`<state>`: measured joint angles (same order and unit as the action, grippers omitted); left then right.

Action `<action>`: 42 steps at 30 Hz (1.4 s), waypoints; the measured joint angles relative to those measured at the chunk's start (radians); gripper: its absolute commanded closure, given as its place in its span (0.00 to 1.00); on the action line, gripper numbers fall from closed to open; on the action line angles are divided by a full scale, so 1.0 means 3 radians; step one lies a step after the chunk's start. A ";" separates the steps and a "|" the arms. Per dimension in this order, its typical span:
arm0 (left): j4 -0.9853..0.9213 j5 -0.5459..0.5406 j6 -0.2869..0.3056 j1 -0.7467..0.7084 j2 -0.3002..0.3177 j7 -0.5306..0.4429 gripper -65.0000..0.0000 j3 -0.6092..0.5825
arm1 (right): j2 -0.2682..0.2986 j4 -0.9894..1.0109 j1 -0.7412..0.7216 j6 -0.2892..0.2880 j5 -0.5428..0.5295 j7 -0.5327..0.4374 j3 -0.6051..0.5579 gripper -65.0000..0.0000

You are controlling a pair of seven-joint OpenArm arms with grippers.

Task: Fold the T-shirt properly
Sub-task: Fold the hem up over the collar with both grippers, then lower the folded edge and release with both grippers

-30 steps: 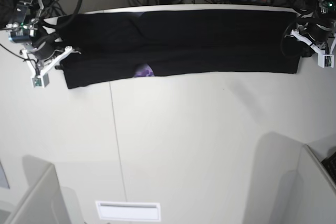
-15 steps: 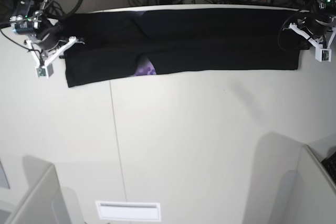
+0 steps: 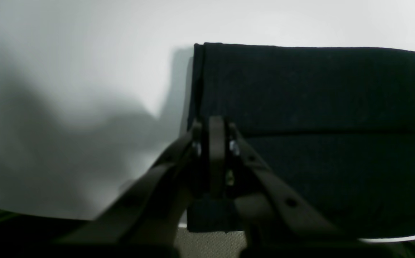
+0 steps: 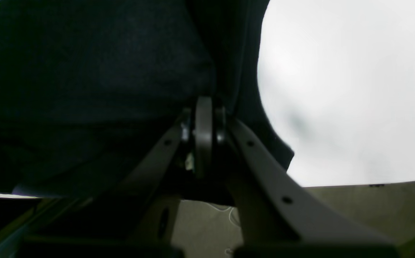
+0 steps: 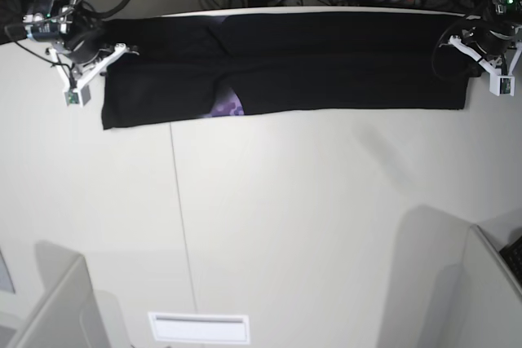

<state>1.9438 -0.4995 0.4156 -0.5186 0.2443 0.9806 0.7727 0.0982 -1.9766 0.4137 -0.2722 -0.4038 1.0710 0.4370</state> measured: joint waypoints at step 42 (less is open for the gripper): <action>-0.0998 0.0014 -0.0061 0.0573 -0.0361 -0.0029 1.00 0.0009 | -0.0025 0.0941 -0.0328 -0.0351 -0.0225 -0.0483 0.0025 1.00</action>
<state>1.6444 -0.4953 0.3973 -0.3466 0.1360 0.9718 0.7753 0.0906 -1.6943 0.3153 -0.3775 -0.4713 0.9260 0.4446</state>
